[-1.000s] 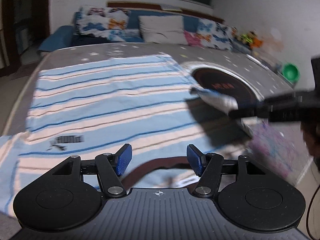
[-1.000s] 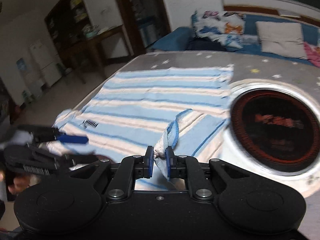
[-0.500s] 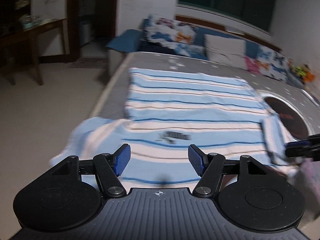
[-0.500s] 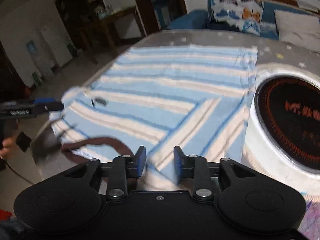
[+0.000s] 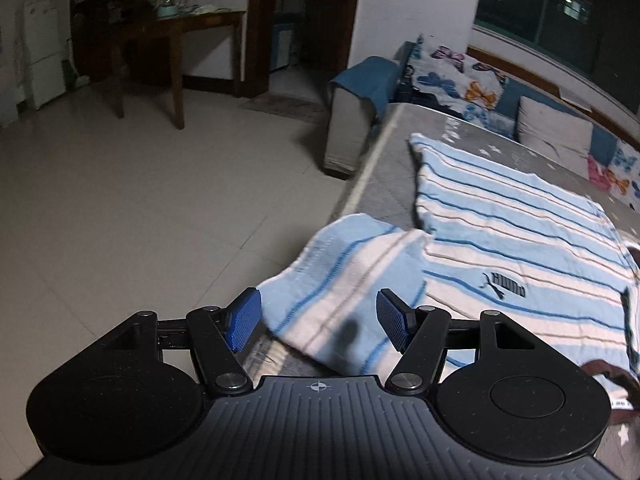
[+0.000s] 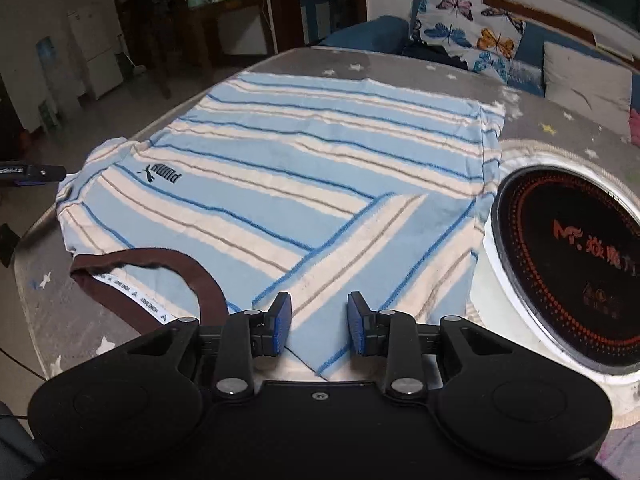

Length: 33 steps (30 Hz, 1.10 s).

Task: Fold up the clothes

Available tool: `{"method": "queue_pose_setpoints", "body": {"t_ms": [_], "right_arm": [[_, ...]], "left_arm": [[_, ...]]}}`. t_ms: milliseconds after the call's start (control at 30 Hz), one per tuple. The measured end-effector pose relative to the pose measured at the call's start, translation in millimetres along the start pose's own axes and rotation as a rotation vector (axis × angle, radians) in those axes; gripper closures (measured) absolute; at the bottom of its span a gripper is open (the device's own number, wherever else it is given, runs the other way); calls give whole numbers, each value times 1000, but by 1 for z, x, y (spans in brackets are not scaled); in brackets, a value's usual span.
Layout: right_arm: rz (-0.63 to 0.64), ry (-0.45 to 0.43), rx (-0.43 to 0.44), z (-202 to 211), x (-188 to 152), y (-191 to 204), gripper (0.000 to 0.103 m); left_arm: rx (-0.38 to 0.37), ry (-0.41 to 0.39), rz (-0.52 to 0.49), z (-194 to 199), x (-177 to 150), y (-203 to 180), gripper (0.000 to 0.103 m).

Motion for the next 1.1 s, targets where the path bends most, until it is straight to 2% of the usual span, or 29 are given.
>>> {"method": "queue_pose_setpoints", "body": {"t_ms": [100, 267, 367, 400, 433, 567, 700, 867, 967, 1100], "right_arm": [[-7, 14, 0, -4, -1, -2, 69], [-7, 23, 3, -5, 1, -1, 66], [-12, 22, 12, -5, 1, -1, 63], [-13, 22, 14, -5, 1, -1, 61], [-13, 22, 17, -5, 1, -1, 60], [0, 24, 7, -5, 0, 1, 59], [5, 27, 3, -6, 1, 2, 58], [7, 30, -1, -6, 2, 2, 57], [8, 32, -3, -6, 3, 2, 56], [6, 34, -7, -6, 5, 3, 54]], "left_arm": [[-14, 26, 70, -4, -1, 16, 37], [-91, 52, 180, -12, -5, 35, 38], [-134, 55, 204, -14, -6, 40, 55], [-142, 54, 209, -15, -6, 41, 63], [-150, 54, 215, -15, -7, 42, 76], [-160, 10, 220, -12, -6, 44, 95], [-192, -59, 220, 0, -2, 40, 98], [-284, -142, 177, 26, 2, 23, 98], [-348, -170, 128, 38, 4, 4, 98], [-446, -187, -4, 50, -1, -41, 98]]}}
Point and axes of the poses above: each gripper's, at about its wrist camera, not at the fingertips, and z roughly against the way its jaws point, y to its left, x to its top, the point moved 3 cm from there along -z, roughly the way its jaws point, and after that the axes turned 13 degrees about y, right-handed, at the moved point
